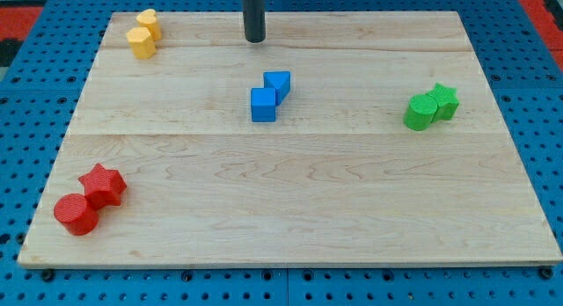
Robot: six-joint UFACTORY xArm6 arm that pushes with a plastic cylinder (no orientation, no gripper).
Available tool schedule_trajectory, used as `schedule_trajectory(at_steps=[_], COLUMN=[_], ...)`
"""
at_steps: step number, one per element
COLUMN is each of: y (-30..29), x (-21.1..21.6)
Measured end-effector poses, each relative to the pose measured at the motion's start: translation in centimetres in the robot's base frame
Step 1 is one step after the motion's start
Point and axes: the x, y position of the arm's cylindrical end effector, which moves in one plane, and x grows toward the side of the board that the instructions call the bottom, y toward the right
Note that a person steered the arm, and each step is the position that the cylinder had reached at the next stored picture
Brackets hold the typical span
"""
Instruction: Point your arm closer to the blue cube
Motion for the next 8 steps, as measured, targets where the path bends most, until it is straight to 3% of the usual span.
schedule_trajectory(at_steps=[4, 6, 7, 8], y=[-6.5, -6.6, -5.8, -4.7], x=[-3.5, -3.5, -1.5, 3.6])
